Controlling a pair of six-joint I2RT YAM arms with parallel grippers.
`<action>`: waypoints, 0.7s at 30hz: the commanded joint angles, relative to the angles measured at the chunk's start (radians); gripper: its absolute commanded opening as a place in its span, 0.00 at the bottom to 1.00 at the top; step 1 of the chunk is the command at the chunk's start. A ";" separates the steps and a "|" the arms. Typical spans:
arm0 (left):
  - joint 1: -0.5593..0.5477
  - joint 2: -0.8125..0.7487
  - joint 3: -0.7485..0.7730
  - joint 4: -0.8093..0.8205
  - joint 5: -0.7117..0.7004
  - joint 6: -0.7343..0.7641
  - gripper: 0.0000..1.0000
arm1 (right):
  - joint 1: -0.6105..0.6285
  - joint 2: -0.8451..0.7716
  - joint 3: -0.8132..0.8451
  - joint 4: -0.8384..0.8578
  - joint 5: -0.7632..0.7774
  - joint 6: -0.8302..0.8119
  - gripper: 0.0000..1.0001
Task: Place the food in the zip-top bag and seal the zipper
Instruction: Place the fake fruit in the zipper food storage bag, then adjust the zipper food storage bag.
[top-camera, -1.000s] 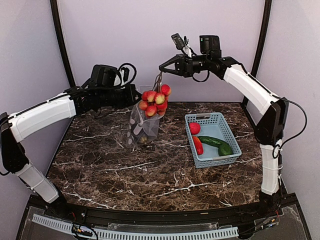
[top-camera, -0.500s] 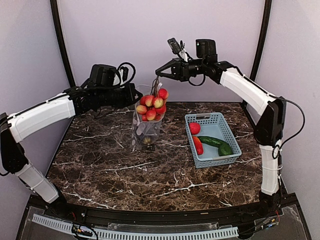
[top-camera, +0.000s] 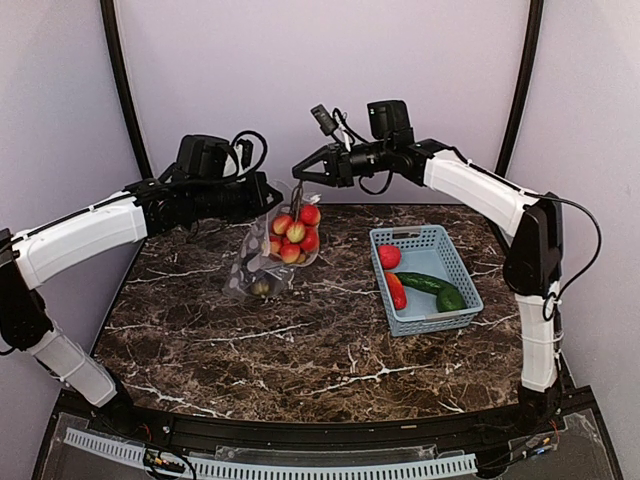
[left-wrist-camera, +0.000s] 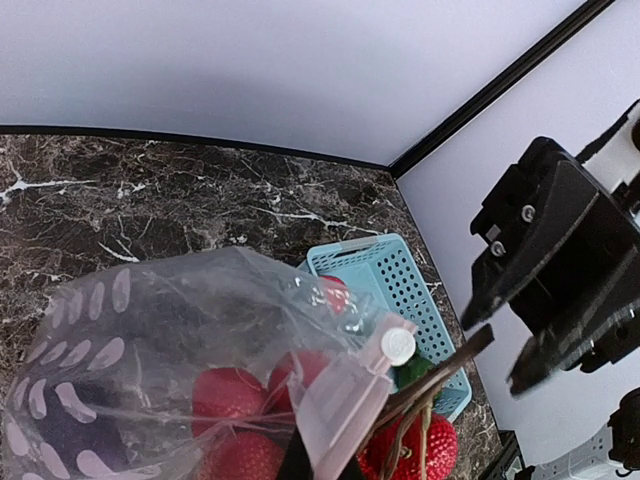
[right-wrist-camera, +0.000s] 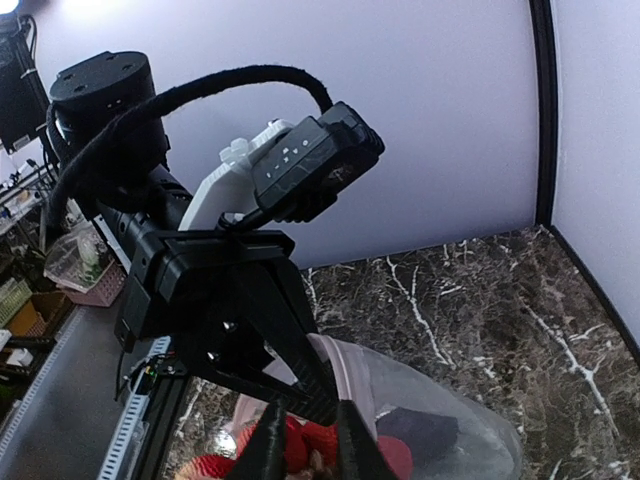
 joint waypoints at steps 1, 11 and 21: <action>0.004 -0.037 -0.002 0.033 -0.023 -0.015 0.01 | 0.018 -0.021 0.052 0.000 0.058 0.023 0.30; 0.036 -0.077 -0.048 0.091 -0.053 -0.140 0.01 | 0.004 -0.151 0.154 -0.201 0.286 -0.094 0.61; 0.056 -0.075 -0.067 0.147 -0.044 -0.187 0.01 | -0.096 -0.332 -0.356 -0.204 0.305 -0.015 0.58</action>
